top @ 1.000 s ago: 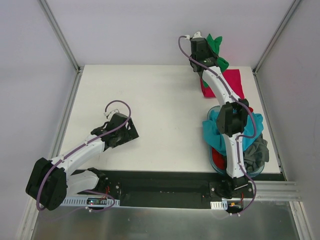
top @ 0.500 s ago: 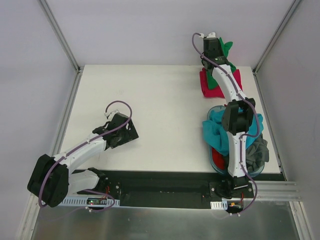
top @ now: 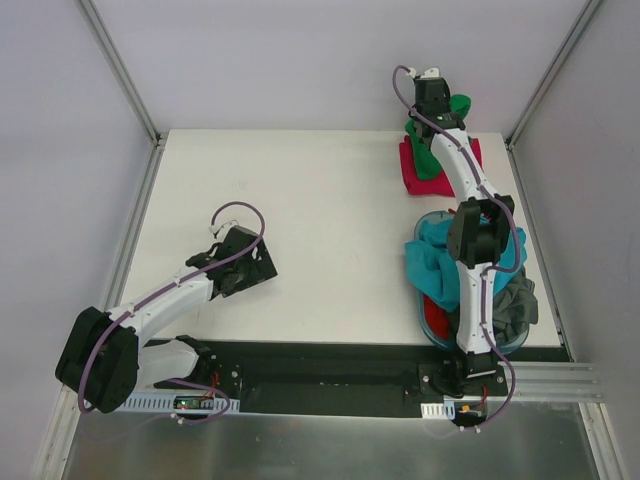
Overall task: Fold and stack the t-shirts
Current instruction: Put the neatly folded tshirt into the corner of the board with the right arm
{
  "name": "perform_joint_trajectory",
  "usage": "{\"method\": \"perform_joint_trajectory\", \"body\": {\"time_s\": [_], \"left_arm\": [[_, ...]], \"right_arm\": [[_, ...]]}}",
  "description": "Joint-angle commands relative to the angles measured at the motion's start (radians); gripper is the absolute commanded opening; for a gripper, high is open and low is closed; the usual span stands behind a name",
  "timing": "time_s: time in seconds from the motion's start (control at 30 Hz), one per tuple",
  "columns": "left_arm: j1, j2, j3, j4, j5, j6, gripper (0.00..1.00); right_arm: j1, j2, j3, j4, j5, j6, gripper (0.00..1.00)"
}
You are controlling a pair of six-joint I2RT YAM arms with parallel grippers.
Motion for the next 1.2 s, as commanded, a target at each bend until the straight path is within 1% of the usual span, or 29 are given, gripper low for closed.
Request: {"method": "perform_joint_trajectory", "body": {"time_s": [0.0,0.33,0.57,0.73,0.97,1.17], "left_arm": [[0.011,-0.016,0.015,-0.013,-0.026,0.02,0.99],[0.011,-0.037,0.006,-0.012,-0.027,0.019,0.99],[0.011,-0.029,0.006,-0.012,-0.027,0.02,0.99],[0.011,-0.012,0.007,-0.012,-0.023,0.015,0.99],[0.011,0.001,0.01,-0.012,-0.02,0.019,0.99],[0.011,0.001,0.009,-0.013,-0.024,0.019,0.99]], "right_arm": [[0.04,-0.077,0.049,0.035,0.027,-0.027,0.01],[0.108,-0.105,0.092,0.036,0.041,-0.041,0.01],[0.12,-0.1,0.095,0.028,0.035,-0.013,0.01],[0.117,-0.088,0.072,0.033,0.05,0.019,0.01],[0.099,-0.046,0.078,0.047,0.092,-0.001,0.01],[0.044,-0.033,0.025,0.038,0.027,0.069,0.01]]}}
